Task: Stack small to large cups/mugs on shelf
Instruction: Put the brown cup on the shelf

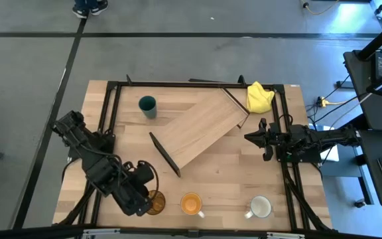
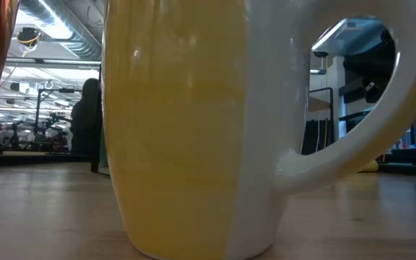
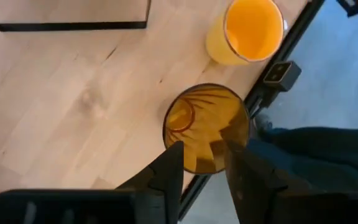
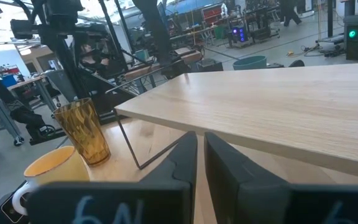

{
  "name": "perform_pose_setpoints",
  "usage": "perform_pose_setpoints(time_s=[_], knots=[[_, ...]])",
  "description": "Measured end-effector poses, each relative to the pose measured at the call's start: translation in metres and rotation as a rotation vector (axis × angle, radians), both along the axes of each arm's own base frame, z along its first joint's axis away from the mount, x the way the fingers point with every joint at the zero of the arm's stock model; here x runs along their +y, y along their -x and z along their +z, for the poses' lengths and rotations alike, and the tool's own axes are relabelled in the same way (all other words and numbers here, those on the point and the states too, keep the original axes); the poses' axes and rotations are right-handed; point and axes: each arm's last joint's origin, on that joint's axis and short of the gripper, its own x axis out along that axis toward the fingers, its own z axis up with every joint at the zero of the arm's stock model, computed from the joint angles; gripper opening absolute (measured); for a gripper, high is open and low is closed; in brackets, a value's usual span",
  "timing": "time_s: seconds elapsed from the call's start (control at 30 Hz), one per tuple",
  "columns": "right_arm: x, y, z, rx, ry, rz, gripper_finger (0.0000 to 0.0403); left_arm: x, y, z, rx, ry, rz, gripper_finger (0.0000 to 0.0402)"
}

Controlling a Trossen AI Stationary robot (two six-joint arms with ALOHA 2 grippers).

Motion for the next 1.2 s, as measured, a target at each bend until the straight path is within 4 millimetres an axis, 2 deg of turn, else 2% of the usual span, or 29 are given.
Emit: perform_pose_setpoints(time_s=[0.3, 0.57, 0.83, 1.2], knots=[[0.0, 0.0, 0.0, 0.0, 0.0, 0.0, 0.0032, 0.0, -0.005, -0.023, 0.163, -0.109, 0.085, 0.0115], [0.0, 0.0, 0.0, 0.0, 0.0, -0.001, 0.0032, -0.014, -0.023, -0.049, 0.257, -0.075, 0.136, 0.014], [0.0, 0.0, 0.0, 0.0, 0.0, -0.001, 0.0032, -0.017, -0.024, -0.052, 0.266, -0.045, 0.235, 0.0156], [0.0, 0.0, 0.0, 0.0, 0.0, -0.001, 0.0032, -0.036, -0.028, -0.068, 0.242, -0.059, 0.205, 0.0157]])
